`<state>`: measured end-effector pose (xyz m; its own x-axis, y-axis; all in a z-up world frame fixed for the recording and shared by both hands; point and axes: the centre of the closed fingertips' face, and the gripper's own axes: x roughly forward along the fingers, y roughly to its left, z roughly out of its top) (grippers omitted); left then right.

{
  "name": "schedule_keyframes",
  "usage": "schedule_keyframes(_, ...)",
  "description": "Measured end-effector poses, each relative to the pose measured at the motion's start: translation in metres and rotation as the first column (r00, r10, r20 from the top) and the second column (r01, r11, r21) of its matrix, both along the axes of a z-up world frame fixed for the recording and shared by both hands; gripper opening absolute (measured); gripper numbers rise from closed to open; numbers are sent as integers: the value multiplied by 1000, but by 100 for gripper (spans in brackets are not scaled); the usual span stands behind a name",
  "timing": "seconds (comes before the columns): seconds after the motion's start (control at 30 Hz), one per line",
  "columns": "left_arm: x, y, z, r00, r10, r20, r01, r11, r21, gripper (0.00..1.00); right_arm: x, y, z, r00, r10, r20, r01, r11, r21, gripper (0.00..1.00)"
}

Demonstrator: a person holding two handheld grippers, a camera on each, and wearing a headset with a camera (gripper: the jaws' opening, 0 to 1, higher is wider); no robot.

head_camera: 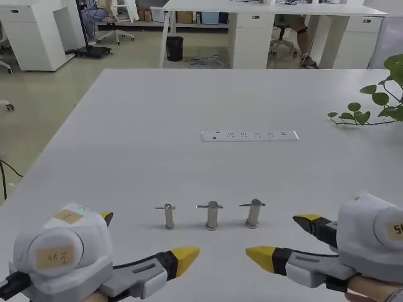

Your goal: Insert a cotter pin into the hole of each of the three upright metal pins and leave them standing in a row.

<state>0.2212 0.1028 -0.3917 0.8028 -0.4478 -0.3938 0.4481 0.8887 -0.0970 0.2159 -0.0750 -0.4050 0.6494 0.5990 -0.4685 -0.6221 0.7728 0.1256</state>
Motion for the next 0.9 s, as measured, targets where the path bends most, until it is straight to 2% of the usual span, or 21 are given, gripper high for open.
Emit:
schedule_keyframes(0.17, -1, -1, 1, 1000, -1, 6, 1, 1000, 1, 99, -8, 3, -3, 1000, 5, 0, -5, 1000, 0, 74)
schedule_keyframes(0.5, -5, -1, -1, 1000, -2, 8, 1, 1000, 16, 99, -10, 3, -1, 1000, -4, 13, 4, 1000, 2, 82)
schedule_keyframes(0.73, -9, 1, -2, 1000, 1, 8, -2, 999, 32, 99, -10, 6, 4, 1000, -12, 25, 11, 1000, 24, 87)
schedule_keyframes(0.9, -11, 3, -3, 1000, 6, 2, -6, 999, 35, 99, -10, 5, 6, 999, -16, 28, 15, 1000, 26, 87)
